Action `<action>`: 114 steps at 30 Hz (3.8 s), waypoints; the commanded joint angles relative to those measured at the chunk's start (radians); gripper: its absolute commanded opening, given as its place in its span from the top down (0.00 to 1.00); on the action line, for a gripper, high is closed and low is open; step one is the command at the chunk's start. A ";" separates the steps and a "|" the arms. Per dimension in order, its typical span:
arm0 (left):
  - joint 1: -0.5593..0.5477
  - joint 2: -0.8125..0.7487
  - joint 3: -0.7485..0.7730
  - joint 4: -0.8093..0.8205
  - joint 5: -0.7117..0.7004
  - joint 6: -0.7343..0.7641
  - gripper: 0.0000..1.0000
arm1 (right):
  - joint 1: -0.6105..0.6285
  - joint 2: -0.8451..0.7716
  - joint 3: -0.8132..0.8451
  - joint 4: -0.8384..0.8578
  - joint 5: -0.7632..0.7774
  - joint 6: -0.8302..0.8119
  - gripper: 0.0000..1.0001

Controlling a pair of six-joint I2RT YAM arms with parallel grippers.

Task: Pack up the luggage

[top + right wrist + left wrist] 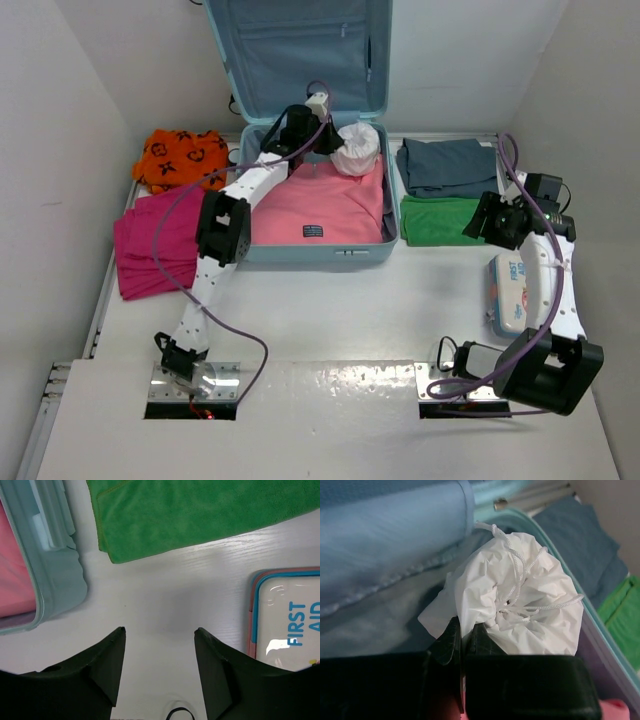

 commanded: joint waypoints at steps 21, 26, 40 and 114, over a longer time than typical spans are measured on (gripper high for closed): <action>-0.015 -0.188 -0.116 0.181 -0.141 0.150 0.02 | 0.005 -0.010 0.039 0.037 0.009 -0.039 0.36; 0.060 -0.366 -0.165 0.129 -0.164 0.106 0.02 | 0.026 -0.028 0.038 0.045 0.003 -0.074 0.36; 0.543 -0.760 -0.456 -0.627 -0.253 0.213 0.00 | 0.374 0.025 0.023 0.146 0.052 -0.132 0.36; 0.016 -0.575 -0.496 -0.476 -0.041 -0.266 1.00 | 0.378 0.156 0.134 0.092 0.095 -0.135 0.34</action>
